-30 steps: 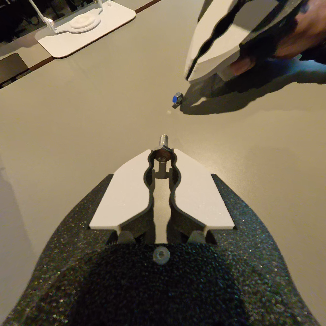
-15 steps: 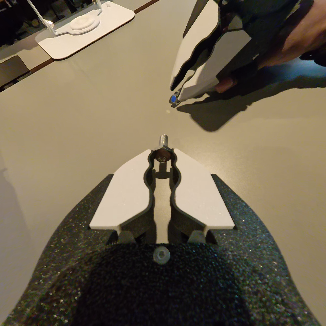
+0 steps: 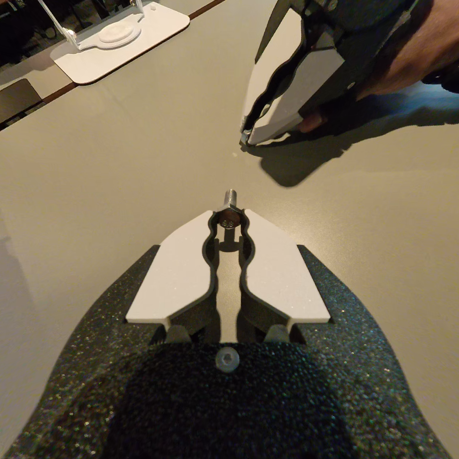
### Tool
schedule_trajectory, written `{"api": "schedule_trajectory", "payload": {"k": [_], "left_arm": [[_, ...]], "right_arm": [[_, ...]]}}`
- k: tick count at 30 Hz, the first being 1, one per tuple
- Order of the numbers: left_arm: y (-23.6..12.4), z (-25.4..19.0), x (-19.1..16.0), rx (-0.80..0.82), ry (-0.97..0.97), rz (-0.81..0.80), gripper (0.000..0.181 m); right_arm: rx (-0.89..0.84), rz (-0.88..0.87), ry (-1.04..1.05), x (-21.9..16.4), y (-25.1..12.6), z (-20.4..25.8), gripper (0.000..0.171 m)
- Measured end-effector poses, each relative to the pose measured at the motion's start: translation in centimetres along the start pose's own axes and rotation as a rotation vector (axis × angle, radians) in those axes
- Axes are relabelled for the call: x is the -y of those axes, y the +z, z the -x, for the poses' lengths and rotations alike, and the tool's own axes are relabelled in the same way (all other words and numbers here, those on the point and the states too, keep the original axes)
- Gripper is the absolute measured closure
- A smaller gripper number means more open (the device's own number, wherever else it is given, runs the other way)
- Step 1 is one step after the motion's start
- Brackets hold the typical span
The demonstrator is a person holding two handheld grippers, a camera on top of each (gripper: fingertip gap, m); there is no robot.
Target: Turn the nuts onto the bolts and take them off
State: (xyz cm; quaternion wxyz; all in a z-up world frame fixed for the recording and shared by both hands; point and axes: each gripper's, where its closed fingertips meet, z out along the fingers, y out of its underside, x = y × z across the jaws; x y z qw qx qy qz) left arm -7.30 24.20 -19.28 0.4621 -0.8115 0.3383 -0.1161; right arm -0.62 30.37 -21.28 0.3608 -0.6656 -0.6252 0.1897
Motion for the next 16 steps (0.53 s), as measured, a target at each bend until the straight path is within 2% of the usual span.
{"api": "schedule_trajectory", "payload": {"k": [16], "left_arm": [[0.11,-0.01,-0.08,0.001,0.004,0.006,0.164]], "right_arm": [[0.065,-0.014,-0.021,0.16,-0.16,1.00,0.163]]}}
